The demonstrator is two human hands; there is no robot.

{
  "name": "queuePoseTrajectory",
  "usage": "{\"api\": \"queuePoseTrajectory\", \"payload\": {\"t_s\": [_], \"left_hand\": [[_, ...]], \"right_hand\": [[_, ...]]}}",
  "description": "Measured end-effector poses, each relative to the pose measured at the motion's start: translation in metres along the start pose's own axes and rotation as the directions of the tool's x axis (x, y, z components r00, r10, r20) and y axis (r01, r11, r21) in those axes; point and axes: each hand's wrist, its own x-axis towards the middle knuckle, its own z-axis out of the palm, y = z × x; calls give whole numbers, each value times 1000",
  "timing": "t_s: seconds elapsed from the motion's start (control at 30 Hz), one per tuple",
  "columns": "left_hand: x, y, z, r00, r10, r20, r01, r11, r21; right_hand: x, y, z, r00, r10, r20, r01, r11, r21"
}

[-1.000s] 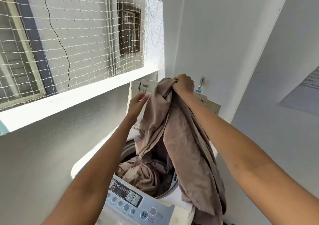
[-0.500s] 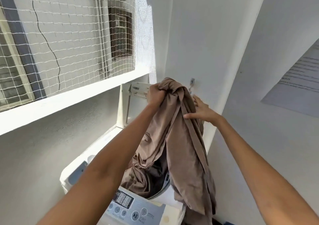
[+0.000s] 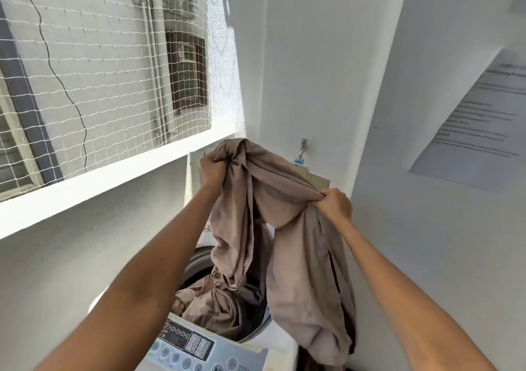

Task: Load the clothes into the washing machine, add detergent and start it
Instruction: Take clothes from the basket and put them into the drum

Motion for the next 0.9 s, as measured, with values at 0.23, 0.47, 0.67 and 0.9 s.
{"api": "queuePoseTrajectory", "payload": {"t_s": [0.23,0.47,0.67,0.9], "left_hand": [[10,-51,-44,996,-58,63,42,973,225],[-15,-11,-32,939,21,342,-132,943,305],[-1,15,-52,660,-396,639,23,860,509],[5,53,-47,767,-109,632,-12,983,184]], "right_hand": [[46,-93,-53,955,-31,-295,85,982,170],[67,-184,-100,890,-116,-441,243,939,243],[69,-201,-88,892,-281,-354,314,948,39],[58,-165,-20,959,-247,-138,242,969,-52]]}}
